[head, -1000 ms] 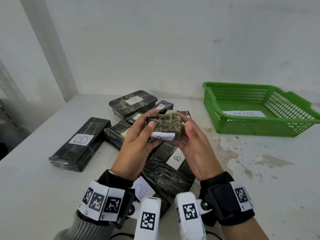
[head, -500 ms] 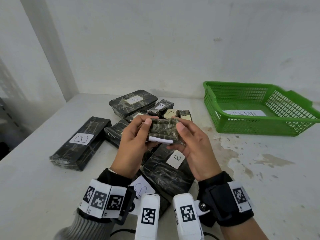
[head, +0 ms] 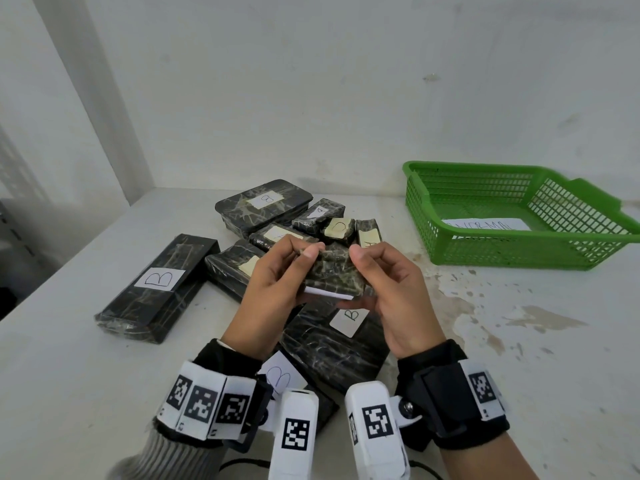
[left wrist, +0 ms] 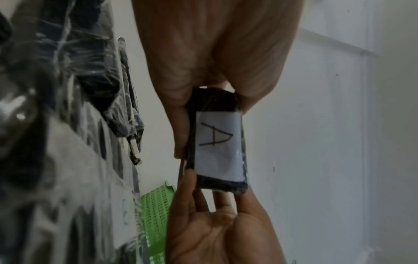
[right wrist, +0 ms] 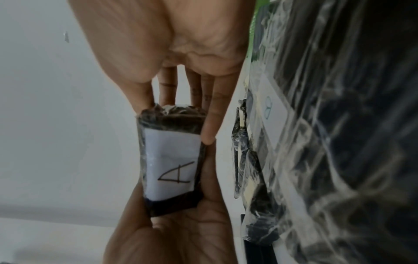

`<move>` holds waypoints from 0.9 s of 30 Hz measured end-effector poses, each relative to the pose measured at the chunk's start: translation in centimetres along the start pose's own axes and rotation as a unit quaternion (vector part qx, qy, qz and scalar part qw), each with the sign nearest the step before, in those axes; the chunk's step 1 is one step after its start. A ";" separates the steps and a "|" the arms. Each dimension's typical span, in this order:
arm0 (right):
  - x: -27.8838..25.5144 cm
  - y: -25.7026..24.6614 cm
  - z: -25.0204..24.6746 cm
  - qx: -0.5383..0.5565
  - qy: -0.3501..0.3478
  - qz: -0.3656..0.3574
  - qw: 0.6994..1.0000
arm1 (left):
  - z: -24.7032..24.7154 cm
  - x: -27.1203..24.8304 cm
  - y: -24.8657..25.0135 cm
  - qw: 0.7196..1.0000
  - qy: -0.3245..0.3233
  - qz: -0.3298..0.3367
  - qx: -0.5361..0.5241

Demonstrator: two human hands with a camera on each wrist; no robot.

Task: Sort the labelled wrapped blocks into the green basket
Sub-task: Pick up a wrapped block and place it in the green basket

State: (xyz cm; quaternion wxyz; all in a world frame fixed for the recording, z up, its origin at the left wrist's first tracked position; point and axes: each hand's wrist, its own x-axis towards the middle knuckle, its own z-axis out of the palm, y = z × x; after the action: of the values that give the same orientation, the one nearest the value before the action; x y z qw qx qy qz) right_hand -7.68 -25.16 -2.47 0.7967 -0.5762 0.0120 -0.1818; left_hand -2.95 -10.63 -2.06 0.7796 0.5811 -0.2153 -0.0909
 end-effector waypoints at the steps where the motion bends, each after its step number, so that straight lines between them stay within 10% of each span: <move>1: 0.0 0.0 0.0 -0.003 -0.002 -0.001 1.000 | -0.1 0.0 0.0 1.000 -0.004 -0.003 0.001; 27: 0.3 -0.1 -0.2 0.014 -0.031 0.019 0.999 | -0.8 0.3 -0.1 0.999 -0.009 -0.023 -0.024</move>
State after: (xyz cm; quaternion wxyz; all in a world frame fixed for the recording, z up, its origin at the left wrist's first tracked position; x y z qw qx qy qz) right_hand -7.52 -25.51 -2.38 0.8080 -0.5700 -0.0044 -0.1491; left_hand -2.29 -10.11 -2.29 0.7891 0.5660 -0.2068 -0.1193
